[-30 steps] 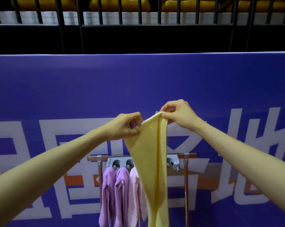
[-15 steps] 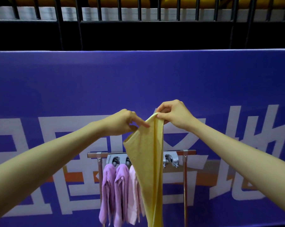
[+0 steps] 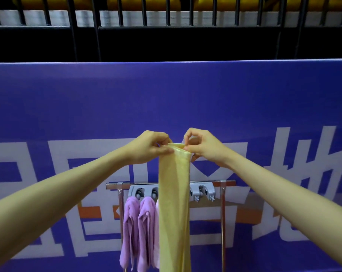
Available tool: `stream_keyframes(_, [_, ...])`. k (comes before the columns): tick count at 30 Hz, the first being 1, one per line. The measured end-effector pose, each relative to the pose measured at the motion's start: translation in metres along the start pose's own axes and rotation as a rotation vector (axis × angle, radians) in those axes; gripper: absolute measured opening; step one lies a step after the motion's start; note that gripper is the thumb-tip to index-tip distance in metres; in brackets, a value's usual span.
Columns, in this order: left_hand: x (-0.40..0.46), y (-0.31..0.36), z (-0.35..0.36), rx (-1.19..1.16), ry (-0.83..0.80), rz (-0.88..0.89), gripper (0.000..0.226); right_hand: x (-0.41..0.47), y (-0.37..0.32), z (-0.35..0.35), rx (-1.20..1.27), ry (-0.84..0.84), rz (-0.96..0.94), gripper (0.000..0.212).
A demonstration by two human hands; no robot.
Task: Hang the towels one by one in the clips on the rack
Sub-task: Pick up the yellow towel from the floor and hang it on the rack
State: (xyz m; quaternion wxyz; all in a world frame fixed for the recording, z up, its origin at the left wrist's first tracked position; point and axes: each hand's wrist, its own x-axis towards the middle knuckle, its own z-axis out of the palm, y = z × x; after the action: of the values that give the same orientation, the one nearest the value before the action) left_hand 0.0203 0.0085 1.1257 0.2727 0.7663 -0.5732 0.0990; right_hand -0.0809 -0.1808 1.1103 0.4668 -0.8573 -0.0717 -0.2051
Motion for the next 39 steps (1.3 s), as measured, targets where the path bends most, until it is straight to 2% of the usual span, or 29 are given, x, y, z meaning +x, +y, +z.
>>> stream_keyframes(3, [-0.002, -0.002, -0.003, -0.04, -0.059, -0.035, 0.02, -0.001, 0.001, -0.002, 0.029, -0.053, 0.029, 0.01])
stream_keyframes(10, [-0.007, -0.007, 0.003, -0.073, 0.068, -0.035, 0.02, -0.004, -0.001, 0.011, 0.253, -0.039, 0.09, 0.017])
stream_keyframes(13, [-0.008, -0.011, 0.004, -0.105, 0.103, -0.023, 0.025, -0.005, 0.0, 0.015, 0.305, -0.032, 0.085, 0.012])
stream_keyframes(18, [-0.007, -0.014, 0.012, -0.081, 0.168, 0.015, 0.032, -0.006, 0.005, 0.02, 0.092, 0.013, 0.037, 0.014])
stream_keyframes(24, [-0.008, -0.014, 0.02, -0.014, 0.226, 0.001, 0.032, 0.0, 0.008, 0.016, 0.048, 0.085, 0.051, 0.009])
stream_keyframes(27, [-0.007, -0.013, 0.021, -0.107, 0.23, -0.023, 0.027, 0.003, 0.006, 0.013, 0.023, 0.132, 0.044, 0.007])
stream_keyframes(30, [-0.009, -0.013, 0.022, -0.321, 0.266, -0.055, 0.026, 0.006, 0.001, 0.009, 0.004, 0.176, 0.009, 0.009])
stream_keyframes(32, [-0.01, -0.012, 0.029, -0.5, 0.335, -0.102, 0.036, 0.008, -0.002, 0.007, -0.021, 0.202, -0.011, 0.009])
stream_keyframes(34, [-0.012, -0.012, 0.043, -0.562, 0.489, -0.137, 0.042, 0.011, -0.007, 0.006, -0.076, 0.231, -0.018, 0.007])
stream_keyframes(37, [-0.018, -0.013, 0.076, -0.405, 0.736, -0.159, 0.041, 0.015, -0.013, 0.006, -0.158, 0.298, -0.003, 0.006])
stream_keyframes(39, [-0.024, -0.011, 0.105, -0.299, 0.779, -0.161, 0.039, 0.018, -0.016, 0.006, -0.195, 0.345, 0.014, 0.005])
